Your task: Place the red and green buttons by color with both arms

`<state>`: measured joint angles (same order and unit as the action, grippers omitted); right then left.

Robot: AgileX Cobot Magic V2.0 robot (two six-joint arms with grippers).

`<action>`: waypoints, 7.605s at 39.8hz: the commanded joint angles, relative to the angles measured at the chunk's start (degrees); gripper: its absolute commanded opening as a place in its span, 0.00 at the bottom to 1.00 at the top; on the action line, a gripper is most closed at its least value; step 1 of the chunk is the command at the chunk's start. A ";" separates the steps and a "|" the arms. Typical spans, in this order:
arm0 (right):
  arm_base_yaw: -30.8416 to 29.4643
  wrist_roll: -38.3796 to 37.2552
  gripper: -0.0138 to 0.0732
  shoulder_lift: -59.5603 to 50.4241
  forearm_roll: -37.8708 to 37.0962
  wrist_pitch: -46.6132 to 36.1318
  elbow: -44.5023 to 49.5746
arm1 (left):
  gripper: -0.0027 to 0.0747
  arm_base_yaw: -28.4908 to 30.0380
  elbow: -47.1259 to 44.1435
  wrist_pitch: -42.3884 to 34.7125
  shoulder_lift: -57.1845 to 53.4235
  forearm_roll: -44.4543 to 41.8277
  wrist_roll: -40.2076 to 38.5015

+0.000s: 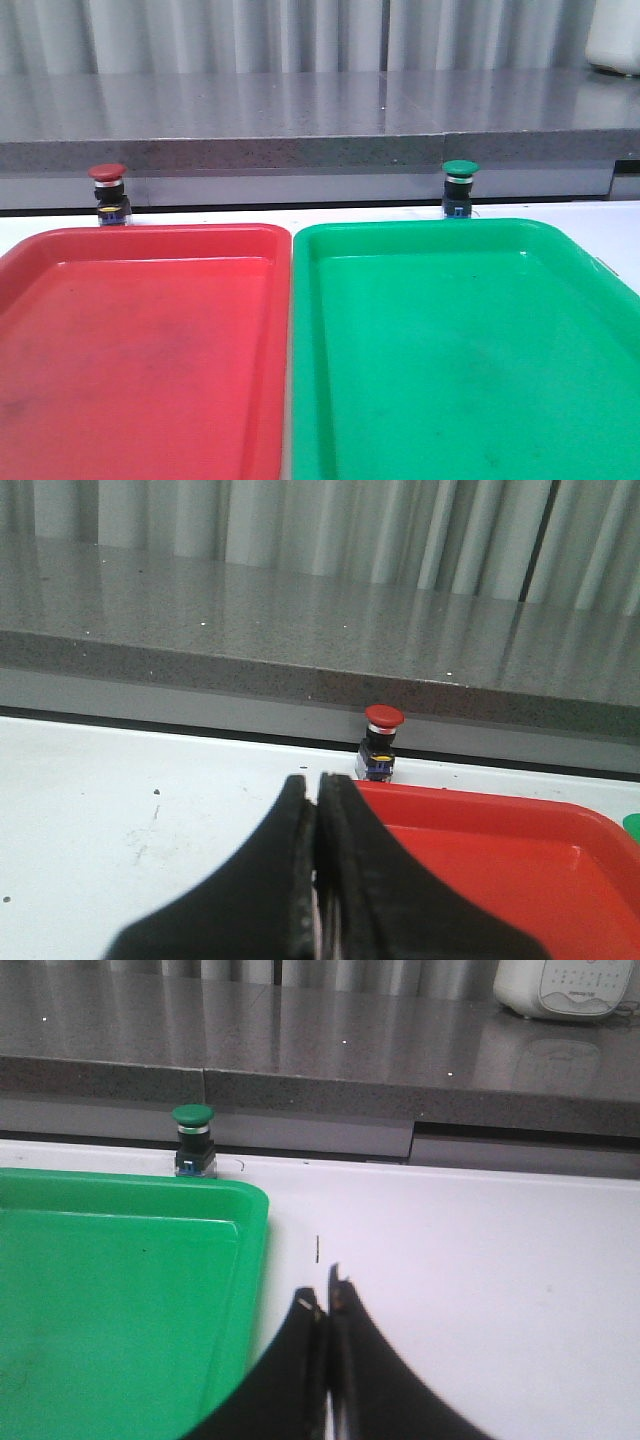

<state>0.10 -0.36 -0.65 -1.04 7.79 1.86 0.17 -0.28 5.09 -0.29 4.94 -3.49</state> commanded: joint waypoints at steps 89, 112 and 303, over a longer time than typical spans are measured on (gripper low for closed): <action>-0.01 -0.38 0.56 27.61 2.82 10.92 -32.37 | 0.85 0.02 26.02 2.85 24.40 0.00 0.08; -0.01 -0.38 0.82 27.61 2.82 11.77 -32.31 | 0.91 -0.44 27.56 -3.46 31.20 0.50 0.08; -0.01 -0.38 0.82 27.61 2.82 11.77 -32.31 | 0.01 -7.59 47.86 25.57 58.80 -2.57 -0.28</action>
<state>0.10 -0.80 26.32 1.72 23.80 -28.45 -8.04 48.68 35.99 64.55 2.09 -3.19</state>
